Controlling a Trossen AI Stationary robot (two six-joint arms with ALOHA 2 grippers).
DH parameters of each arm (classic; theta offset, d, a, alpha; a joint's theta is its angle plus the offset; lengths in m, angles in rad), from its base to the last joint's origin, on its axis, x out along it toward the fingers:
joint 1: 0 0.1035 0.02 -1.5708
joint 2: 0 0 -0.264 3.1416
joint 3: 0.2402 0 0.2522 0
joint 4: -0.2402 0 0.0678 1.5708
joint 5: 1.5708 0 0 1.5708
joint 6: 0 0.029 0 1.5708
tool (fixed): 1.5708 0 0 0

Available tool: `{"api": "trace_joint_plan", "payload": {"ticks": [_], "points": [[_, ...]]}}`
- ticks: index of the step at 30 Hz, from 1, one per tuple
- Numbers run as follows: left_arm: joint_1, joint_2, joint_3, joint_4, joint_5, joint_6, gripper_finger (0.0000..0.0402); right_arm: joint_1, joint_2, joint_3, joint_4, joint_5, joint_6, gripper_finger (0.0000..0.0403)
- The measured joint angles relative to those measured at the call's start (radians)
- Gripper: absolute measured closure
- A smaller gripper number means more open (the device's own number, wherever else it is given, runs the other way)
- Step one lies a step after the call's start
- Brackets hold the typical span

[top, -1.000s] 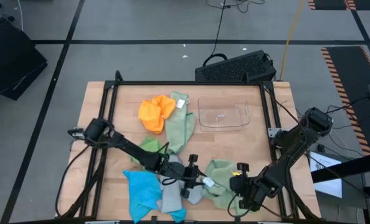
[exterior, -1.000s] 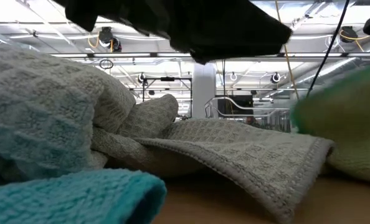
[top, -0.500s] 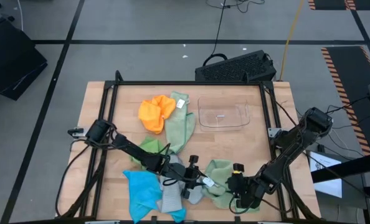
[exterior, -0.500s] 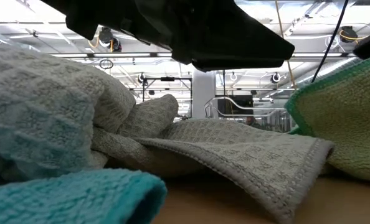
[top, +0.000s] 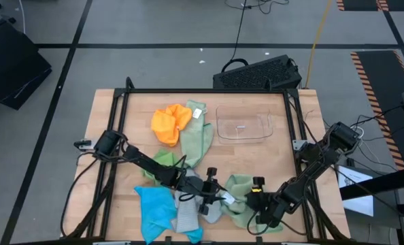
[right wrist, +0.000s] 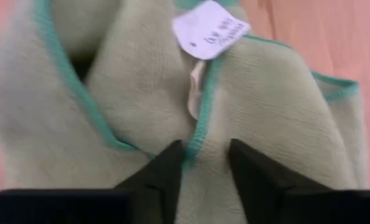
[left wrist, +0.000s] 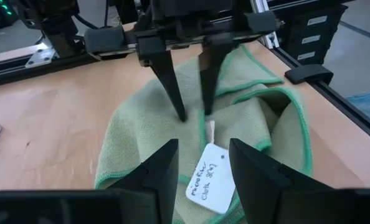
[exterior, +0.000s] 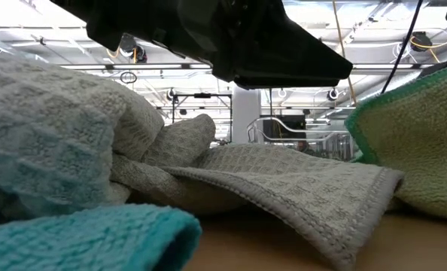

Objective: Fold microfiber towels
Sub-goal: Fold the bottom light green microfiber towel

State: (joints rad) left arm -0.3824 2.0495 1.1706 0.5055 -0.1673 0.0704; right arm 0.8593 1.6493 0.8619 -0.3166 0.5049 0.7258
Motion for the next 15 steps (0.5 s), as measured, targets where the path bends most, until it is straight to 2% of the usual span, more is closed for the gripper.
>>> {"api": "trace_joint_plan", "payload": {"ticks": [3, 4, 9, 15], "points": [[0.000, 0.000, 0.000, 0.000, 0.000, 0.002, 0.0256, -0.007, 0.000, 0.000, -0.035, -0.011, 0.016, 0.0380], [0.000, 0.000, 0.000, 0.000, 0.000, 0.005, 0.0256, -0.007, 0.000, 0.000, -0.035, -0.014, 0.006, 0.0390], [0.003, 0.000, 0.000, 0.009, -0.001, 0.007, 0.0256, -0.021, -0.031, 0.000, -0.036, -0.049, 0.011, 0.0394], [0.005, 0.000, 0.000, 0.083, -0.034, 0.051, 0.0256, -0.029, -0.147, 0.000, -0.084, -0.058, -0.009, 0.0397]]}}
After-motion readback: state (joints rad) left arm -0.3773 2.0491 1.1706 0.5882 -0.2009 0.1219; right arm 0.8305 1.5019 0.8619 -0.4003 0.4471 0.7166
